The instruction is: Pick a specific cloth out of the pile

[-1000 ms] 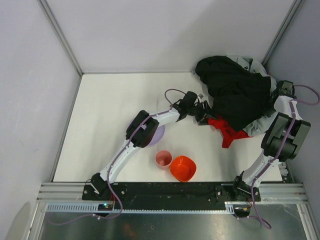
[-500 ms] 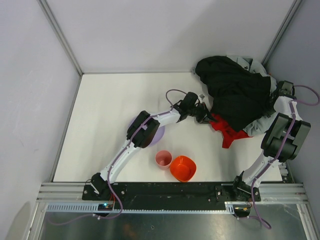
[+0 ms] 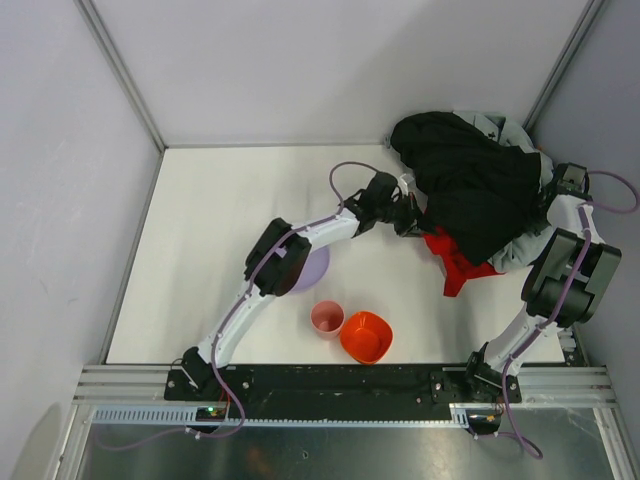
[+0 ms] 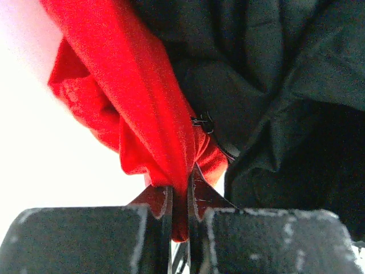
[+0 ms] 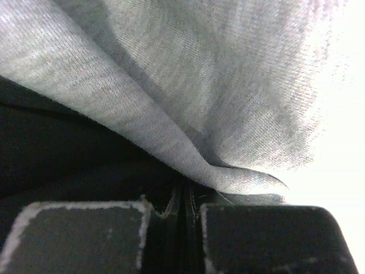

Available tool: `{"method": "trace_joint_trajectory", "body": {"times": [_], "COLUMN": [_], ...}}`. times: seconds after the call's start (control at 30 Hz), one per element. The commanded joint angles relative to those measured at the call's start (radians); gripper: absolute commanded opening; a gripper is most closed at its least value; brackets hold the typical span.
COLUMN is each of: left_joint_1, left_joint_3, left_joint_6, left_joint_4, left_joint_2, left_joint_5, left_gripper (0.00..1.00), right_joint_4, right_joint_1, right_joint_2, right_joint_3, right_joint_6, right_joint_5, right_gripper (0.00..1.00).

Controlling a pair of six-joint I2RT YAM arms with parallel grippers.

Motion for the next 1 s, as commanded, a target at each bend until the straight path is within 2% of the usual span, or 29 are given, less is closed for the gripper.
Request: {"method": "trace_joint_trajectory", "body": {"times": [0.0,0.47,0.97], "left_joint_1": [-0.010,-0.009,0.005], "left_joint_3": [0.055,0.203,0.223], "left_joint_6": [0.073,0.183,0.247], "left_joint_4": [0.045,-0.043,-0.101], "left_joint_2": [-0.178,-0.388,-0.593], "left_joint_5": [0.062,0.077,0.060], "left_gripper": [0.01,0.01,0.01], "right_joint_4": [-0.111,-0.136,-0.165], "right_joint_1": [0.029,0.026,0.007], "right_joint_2": [0.031,-0.074,-0.127], "right_joint_3": [-0.060,-0.060,-0.064], "right_joint_6": [0.001,0.010,0.003], "right_joint_5": [-0.072,-0.082,-0.072], "right_gripper": [0.00,0.00,0.00]}}
